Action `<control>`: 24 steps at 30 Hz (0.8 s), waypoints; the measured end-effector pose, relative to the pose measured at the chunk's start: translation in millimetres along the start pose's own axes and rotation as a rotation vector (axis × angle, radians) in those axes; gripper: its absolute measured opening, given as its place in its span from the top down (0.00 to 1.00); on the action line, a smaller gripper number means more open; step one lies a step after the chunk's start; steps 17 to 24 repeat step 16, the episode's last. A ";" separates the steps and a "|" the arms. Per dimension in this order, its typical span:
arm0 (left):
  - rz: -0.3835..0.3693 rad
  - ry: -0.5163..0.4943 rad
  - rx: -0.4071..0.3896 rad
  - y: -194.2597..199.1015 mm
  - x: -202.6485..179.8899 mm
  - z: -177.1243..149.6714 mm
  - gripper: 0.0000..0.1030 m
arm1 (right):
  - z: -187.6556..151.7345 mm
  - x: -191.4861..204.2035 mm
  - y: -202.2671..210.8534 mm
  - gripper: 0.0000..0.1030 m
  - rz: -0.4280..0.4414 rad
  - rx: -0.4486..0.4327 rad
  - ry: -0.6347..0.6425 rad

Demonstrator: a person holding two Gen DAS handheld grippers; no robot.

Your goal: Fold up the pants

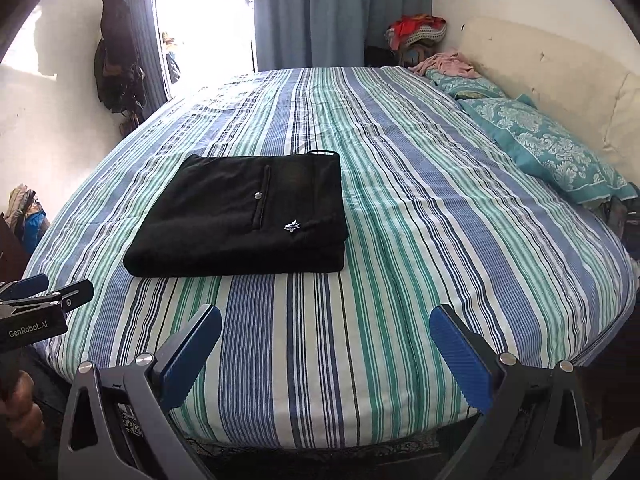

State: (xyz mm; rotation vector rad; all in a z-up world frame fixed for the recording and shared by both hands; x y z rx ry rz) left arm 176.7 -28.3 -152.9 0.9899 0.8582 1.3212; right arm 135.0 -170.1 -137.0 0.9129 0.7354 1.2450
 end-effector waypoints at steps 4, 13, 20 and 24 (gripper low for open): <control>0.007 -0.006 -0.028 7.8 2.5 -1.4 0.04 | -3.4 9.5 -0.8 0.00 -0.005 0.004 0.023; -0.061 0.059 -0.040 12.5 9.1 -4.1 0.01 | -3.5 14.1 4.5 0.00 -0.016 -0.019 0.037; -0.023 0.032 -0.080 19.7 7.2 -4.1 0.01 | -3.8 15.0 4.8 0.00 -0.009 -0.017 0.034; -0.023 0.032 -0.080 19.7 7.2 -4.1 0.01 | -3.8 15.0 4.8 0.00 -0.009 -0.017 0.034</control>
Point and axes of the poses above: each gripper's, at about its wrist camera, not at the fingertips, and y roughly against the way its jaws point, x to its left, z to its top, the point moved 9 cm from there along -y, roughly the way its jaws point, and after that the axes turned 13 degrees about x, right-handed, at the moved point
